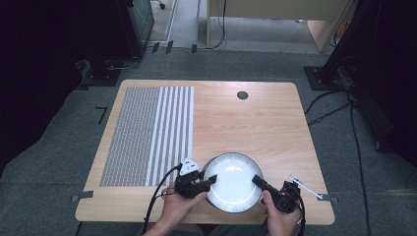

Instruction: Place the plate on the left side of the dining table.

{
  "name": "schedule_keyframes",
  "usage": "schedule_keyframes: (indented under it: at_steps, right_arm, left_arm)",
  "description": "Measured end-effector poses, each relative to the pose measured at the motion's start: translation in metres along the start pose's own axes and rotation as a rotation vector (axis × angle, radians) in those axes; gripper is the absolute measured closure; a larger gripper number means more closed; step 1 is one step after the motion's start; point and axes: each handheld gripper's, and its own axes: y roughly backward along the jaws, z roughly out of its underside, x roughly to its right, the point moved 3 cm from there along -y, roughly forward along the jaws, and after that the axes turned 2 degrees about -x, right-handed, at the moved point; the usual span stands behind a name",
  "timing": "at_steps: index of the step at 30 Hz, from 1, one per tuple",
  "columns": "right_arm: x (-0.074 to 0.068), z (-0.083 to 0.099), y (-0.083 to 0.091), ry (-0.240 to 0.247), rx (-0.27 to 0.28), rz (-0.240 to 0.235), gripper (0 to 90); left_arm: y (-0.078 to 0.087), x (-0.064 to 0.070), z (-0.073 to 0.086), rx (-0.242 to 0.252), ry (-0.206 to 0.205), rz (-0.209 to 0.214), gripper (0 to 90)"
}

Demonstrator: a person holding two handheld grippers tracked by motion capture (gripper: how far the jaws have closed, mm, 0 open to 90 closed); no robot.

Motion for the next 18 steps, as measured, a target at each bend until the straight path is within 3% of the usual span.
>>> schedule_keyframes:
  at_steps: [18]
  right_arm:
    - [-0.015,-0.012,-0.015,-0.024,-0.043,-0.026,82.9]
  left_arm:
    - [0.017,-0.010,-0.012,0.029,0.029,-0.028,62.9]
